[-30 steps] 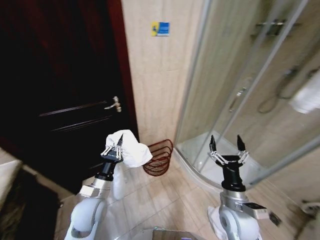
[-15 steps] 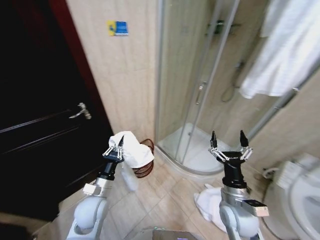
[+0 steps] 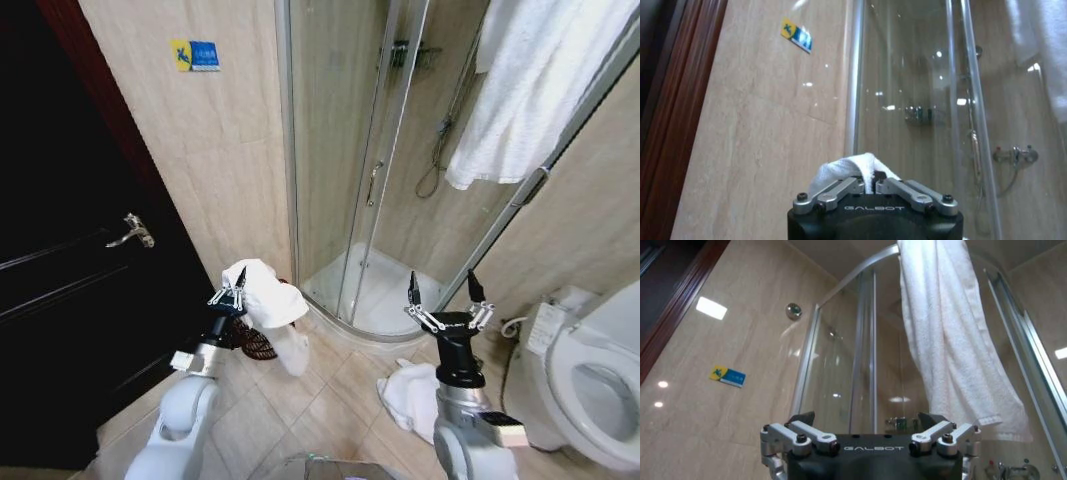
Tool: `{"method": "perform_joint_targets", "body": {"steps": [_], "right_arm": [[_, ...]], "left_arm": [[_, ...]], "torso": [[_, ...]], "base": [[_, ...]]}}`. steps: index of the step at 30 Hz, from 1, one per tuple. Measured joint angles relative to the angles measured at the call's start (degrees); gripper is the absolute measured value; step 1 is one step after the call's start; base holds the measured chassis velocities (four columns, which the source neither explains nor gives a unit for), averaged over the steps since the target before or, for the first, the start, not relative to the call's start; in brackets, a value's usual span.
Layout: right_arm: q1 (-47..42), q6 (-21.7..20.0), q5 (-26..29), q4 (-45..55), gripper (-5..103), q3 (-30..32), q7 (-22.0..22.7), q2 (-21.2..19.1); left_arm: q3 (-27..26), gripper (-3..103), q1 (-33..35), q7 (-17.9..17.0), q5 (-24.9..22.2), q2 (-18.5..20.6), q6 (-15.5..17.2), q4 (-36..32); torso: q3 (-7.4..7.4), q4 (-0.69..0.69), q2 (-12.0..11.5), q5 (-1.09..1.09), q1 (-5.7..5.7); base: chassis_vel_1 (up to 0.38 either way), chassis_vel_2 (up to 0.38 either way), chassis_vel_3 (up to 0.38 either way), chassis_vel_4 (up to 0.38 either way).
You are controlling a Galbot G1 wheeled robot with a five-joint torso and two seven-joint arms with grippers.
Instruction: Discard the used towel into the hamper.
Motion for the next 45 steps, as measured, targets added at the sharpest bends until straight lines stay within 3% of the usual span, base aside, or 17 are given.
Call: {"method": "perform_joint_targets", "body": {"steps": [9,15,27,34,45], "right_arm": [[0.85,-3.58,1.52,1.42,100,1.03,0.23,0.3],[1.71,-3.53,2.32,1.03,100,1.46,-0.54,1.64],[-1.57,-3.21,3.14,3.13,100,2.81,0.24,0.08],[-1.89,-3.33,6.32,4.01,100,3.77,0.89,-0.51],[-1.19,-2.67,6.37,2.22,100,3.48,-0.82,-1.56]], "left_arm": [[-0.87,3,-2.32,-2.19,-4.62,3.02,4.15,1.31],[-2.44,3,-0.98,-2.24,-7.51,5.27,4.5,0.96],[-0.42,3,-2.38,-3.49,-6.57,2.61,4.28,1.05],[-1.15,3,-1.16,-4.3,-5.85,2.23,3.33,0.11],[-0.4,3,-2.57,-2.83,-5.44,1.78,3.14,2.32]], "torso": [[0.0,0.0,0.0,0.01,0.0],[0.0,0.02,0.0,0.02,0.0],[0.0,0.0,0.0,0.02,0.0],[0.0,0.01,0.0,0.02,0.0],[0.0,0.01,0.0,0.03,-0.01]], "base": [[0.0,0.0,0.0,0.0],[0.0,0.0,0.0,0.0],[-0.034,0.027,0.026,-0.03],[-0.065,0.067,0.062,-0.066],[-0.085,0.083,0.082,-0.08]]}}
